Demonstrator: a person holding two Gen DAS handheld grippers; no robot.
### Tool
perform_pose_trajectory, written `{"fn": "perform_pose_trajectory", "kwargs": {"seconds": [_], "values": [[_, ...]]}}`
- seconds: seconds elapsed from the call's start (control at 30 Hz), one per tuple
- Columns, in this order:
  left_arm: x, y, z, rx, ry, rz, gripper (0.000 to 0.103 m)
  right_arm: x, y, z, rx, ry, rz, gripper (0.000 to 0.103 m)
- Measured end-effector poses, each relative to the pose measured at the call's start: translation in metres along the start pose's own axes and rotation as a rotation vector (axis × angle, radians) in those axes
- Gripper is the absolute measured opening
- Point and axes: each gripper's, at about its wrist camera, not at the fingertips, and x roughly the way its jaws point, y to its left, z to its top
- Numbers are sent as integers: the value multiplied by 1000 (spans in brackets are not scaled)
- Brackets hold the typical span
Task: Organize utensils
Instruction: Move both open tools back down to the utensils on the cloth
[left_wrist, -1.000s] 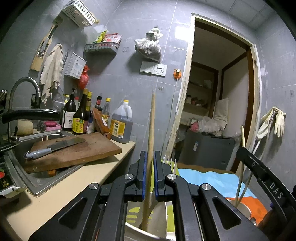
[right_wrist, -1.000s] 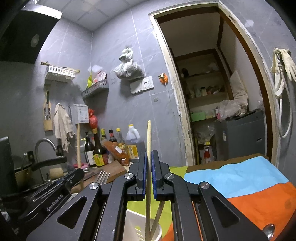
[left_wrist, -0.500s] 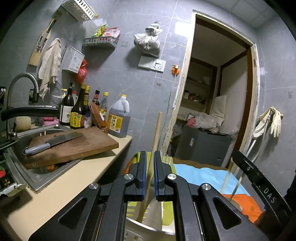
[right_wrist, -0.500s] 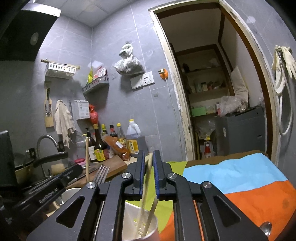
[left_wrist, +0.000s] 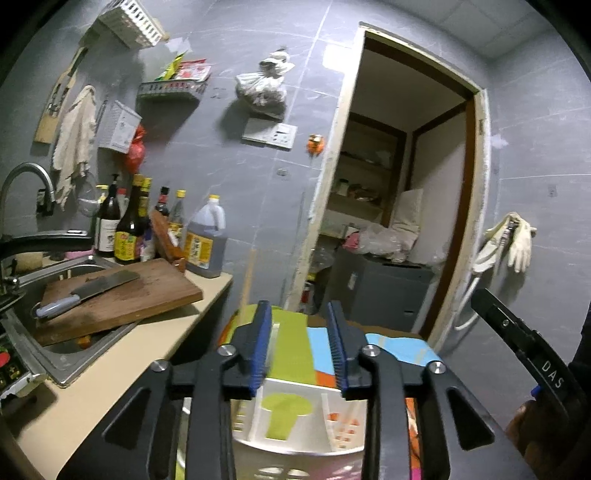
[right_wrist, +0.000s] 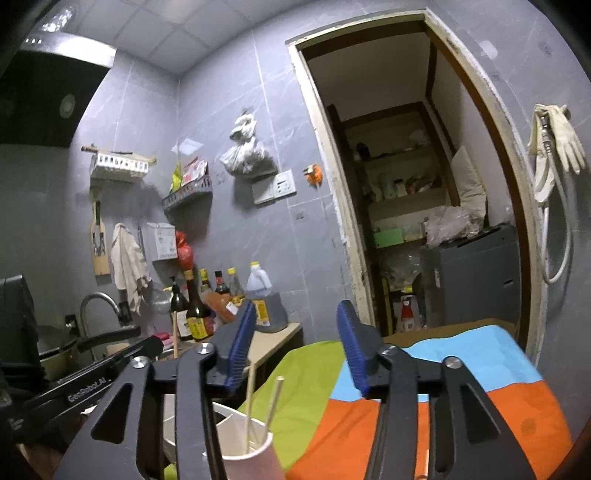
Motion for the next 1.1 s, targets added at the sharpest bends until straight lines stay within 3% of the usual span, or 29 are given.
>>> {"fn": "perform_pose_trajectory", "kwargs": {"seconds": [0.17,0.23,0.6,0.77,1.1], "values": [[-6,-23,2,29,9,-51,44,-28,-20,14,-1,-13,-30,59],[-7,-32,1,40,17,-72,49,-39,-28,19,-2,-15,-37,71],[-11,-86,-20,129,59,-166,76,-95,-63,24,-82,-4,-127,101],[-8,-108,-34,180,89,-200,83,-112,-78,17,-111,19,-169,103],[7,-137,-73,251,236,-223,84,-116,-112,-6,-126,155,-227,103]]}}
